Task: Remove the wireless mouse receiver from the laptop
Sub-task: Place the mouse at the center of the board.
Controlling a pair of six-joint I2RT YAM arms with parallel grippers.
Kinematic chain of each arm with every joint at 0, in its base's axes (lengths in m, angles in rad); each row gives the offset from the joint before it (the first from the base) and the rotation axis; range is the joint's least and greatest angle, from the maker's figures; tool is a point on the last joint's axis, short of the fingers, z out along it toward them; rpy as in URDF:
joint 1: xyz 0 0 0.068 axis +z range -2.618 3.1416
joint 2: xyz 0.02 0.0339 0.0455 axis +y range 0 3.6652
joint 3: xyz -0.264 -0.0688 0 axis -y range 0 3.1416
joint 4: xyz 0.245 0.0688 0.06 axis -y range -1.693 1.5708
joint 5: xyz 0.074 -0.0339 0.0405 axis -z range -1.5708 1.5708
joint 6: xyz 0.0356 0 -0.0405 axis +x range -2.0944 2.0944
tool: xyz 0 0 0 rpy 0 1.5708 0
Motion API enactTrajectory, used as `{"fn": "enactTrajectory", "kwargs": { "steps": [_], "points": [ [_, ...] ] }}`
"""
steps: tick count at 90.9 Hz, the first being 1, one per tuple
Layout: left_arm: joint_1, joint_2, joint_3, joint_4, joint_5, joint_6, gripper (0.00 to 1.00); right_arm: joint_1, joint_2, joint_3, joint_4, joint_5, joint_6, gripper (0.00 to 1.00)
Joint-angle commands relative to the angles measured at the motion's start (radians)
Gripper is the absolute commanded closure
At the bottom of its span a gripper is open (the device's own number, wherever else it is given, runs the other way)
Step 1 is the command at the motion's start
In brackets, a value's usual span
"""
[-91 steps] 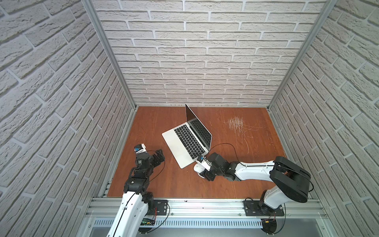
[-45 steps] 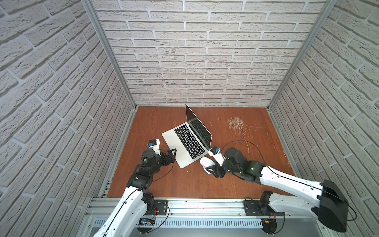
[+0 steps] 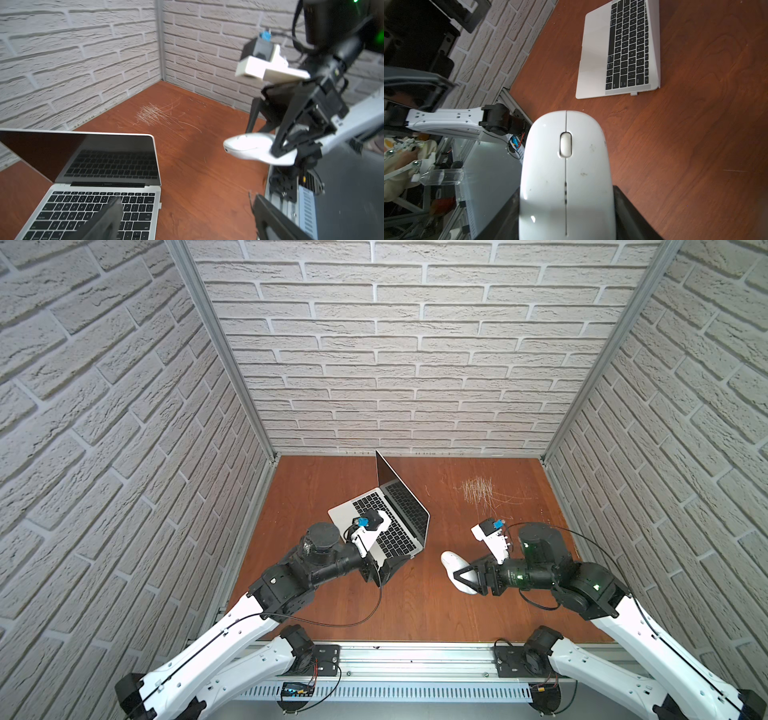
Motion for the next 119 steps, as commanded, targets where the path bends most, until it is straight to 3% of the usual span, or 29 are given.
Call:
{"fn": "enactTrajectory", "kwargs": {
  "steps": [1, 18, 54, 88, 119],
  "points": [
    [-0.023, 0.077, 0.041, -0.187, 0.05, 0.281, 0.02, -0.014, 0.007, 0.041, -0.081, -0.142, 0.032, 0.69],
    [-0.056, 0.091, -0.002, -0.107, 0.099, 0.413, 0.02, -0.017, 0.025, 0.06, -0.101, -0.251, 0.045, 0.7],
    [-0.207, 0.233, 0.037, 0.017, 0.1, 0.454, 0.05, -0.017, 0.042, -0.027, 0.016, -0.361, 0.127, 0.69],
    [-0.25, 0.298, 0.078, 0.108, 0.185, 0.419, 0.16, -0.017, 0.065, -0.065, 0.053, -0.424, 0.118, 0.7],
    [-0.261, 0.325, 0.094, 0.091, 0.212, 0.416, 0.35, -0.017, 0.073, -0.077, 0.098, -0.453, 0.137, 0.7]
  ]
}}
